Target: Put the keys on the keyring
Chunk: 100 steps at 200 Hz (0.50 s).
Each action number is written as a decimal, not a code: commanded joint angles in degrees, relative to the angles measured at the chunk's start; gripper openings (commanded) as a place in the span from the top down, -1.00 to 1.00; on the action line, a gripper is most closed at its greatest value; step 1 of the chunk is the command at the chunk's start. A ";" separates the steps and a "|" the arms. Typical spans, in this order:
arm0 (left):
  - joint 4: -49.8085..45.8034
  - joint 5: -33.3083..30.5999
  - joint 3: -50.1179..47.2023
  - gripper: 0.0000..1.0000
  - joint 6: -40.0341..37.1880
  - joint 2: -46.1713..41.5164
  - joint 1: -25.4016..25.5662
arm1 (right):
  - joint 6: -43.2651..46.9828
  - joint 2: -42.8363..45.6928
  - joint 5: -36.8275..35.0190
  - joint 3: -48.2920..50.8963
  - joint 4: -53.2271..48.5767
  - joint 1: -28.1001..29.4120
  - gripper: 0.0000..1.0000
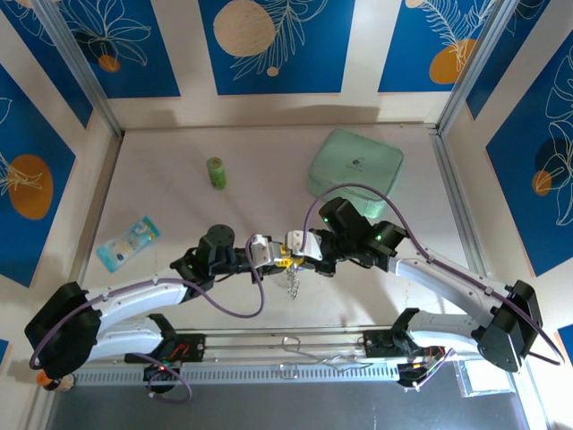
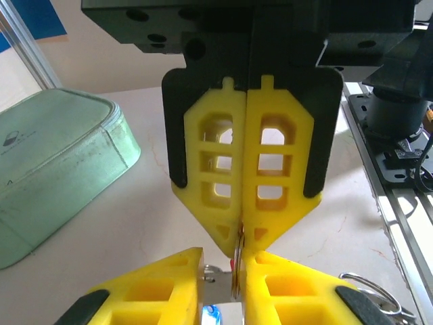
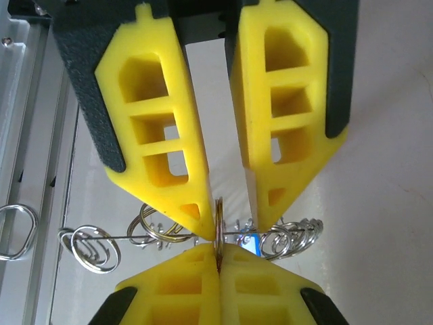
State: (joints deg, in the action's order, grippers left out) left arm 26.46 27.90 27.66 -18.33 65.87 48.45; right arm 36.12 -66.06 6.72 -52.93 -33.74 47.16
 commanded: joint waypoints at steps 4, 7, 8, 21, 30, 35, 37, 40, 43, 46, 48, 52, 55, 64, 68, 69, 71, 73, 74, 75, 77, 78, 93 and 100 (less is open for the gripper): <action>-1.81 1.73 2.46 0.65 -1.54 0.45 0.42 | 1.56 -0.53 0.34 -2.78 -0.54 1.24 1.00; -1.99 1.72 2.56 0.67 -1.54 0.41 0.44 | 1.56 -0.56 0.36 -2.87 -0.54 1.30 1.00; -2.05 1.76 2.57 0.68 -1.62 0.45 0.43 | 1.57 -0.60 0.33 -2.88 -0.54 1.33 1.00; -3.07 1.90 2.78 0.78 -2.05 0.40 0.41 | 1.39 -0.52 0.49 -2.88 -0.25 1.43 1.00; -3.87 2.16 2.94 0.84 -2.45 0.49 0.42 | 1.28 -0.22 0.66 -2.73 0.10 1.45 1.00; -4.44 2.23 3.16 0.87 -2.65 0.49 0.44 | 1.24 0.02 0.74 -2.59 0.35 1.37 1.00; -4.65 2.24 3.20 0.89 -2.78 0.49 0.47 | 1.17 0.11 0.75 -2.50 0.45 1.32 1.00; -5.00 2.32 3.33 0.92 -2.89 0.55 0.43 | 1.11 0.28 0.83 -2.41 0.60 1.34 1.00; -5.27 2.42 3.38 0.94 -3.10 0.56 0.43 | 1.08 0.44 1.00 -2.36 0.72 1.30 1.00; -5.54 2.47 3.44 0.95 -3.19 0.56 0.42 | 1.00 0.63 1.08 -2.17 0.89 1.29 1.00; -5.67 2.48 3.52 0.97 -3.25 0.57 0.42 | 0.91 0.79 1.18 -2.13 1.00 1.25 1.00; -5.88 2.54 3.50 1.00 -3.35 0.51 0.42 | 0.66 1.12 1.42 -1.90 1.19 1.12 1.00; -5.89 2.54 3.43 1.00 -3.38 0.45 0.47 | 0.44 1.38 1.47 -1.74 1.32 0.96 1.00; -5.31 2.31 3.24 1.00 -3.31 0.28 0.42 | -0.56 2.31 1.92 -1.06 1.92 0.46 0.98; -4.78 2.10 2.97 1.00 -3.07 0.07 0.42 | -1.12 2.84 2.15 -0.57 2.32 0.13 0.92; -4.59 2.04 2.91 1.00 -3.01 0.02 0.47 | -1.22 2.99 2.20 -0.45 2.43 0.08 0.90; -4.12 1.93 2.81 1.00 -2.96 -0.07 0.50 | -1.58 3.32 2.30 -0.14 2.64 -0.12 0.86; -3.67 1.82 2.55 1.00 -2.75 -0.18 0.51 | -1.82 3.66 2.46 0.11 2.93 -0.37 0.80; -3.42 1.72 2.43 1.00 -2.63 -0.24 0.51 | -1.96 3.84 2.57 0.28 3.09 -0.47 0.77; -3.12 1.68 2.33 1.00 -2.52 -0.27 0.51 | -2.17 3.97 2.63 0.46 3.25 -0.57 0.74; -2.52 1.58 2.14 1.00 -2.33 -0.40 0.44 | -2.45 4.35 2.87 0.87 3.59 -0.81 0.68; -2.23 1.60 2.00 1.00 -2.24 -0.44 0.43 | -2.58 4.53 2.99 1.06 3.72 -0.96 0.67; 4.74 1.18 -0.42 1.00 0.24 -0.91 0.42 | -5.12 7.46 6.59 4.54 6.85 -3.28 0.38; 8.78 1.25 -1.65 1.00 1.84 -0.80 0.46 | -6.46 8.71 8.53 6.42 8.49 -4.31 0.33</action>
State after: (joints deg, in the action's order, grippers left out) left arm 24.73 29.19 28.82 -19.79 66.04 48.56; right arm 34.15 -62.35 7.60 -51.03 -31.24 45.74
